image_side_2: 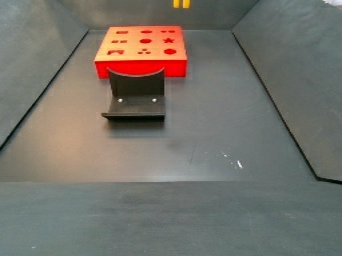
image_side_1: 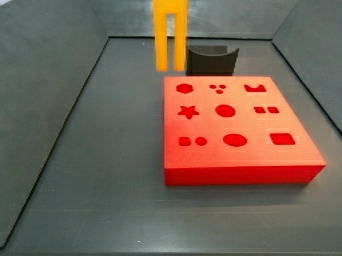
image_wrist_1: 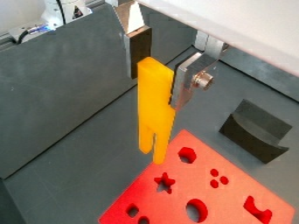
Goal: Insert the square-circle object.
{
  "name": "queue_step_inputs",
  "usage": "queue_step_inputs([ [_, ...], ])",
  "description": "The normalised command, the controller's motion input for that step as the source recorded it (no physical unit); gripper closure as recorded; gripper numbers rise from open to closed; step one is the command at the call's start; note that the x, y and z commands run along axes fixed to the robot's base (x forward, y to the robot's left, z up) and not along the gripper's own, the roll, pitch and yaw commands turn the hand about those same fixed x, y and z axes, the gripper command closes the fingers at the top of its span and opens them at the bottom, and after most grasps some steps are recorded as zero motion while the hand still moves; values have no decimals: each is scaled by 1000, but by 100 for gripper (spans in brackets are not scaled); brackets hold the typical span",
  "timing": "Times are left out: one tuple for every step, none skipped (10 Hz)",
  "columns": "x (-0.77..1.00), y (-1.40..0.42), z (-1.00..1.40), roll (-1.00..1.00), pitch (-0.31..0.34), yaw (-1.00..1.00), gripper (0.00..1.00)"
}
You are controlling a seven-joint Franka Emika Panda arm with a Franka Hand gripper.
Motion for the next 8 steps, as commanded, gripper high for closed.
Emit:
queue_step_inputs([
  [189,-203,-366,-14,-76,0,100],
  [466,-531,-374,91,-1,14,100],
  [531,-626,-369,120,0,169,100],
  [497,-529,-331,164,0,251,100],
  [477,-469,-320,237,0,266,100],
  [454,-451,-354,261,6,251,100],
  [440,-440,-371,251,11,257,100],
  [380,-286,-400,166,0,194,100],
])
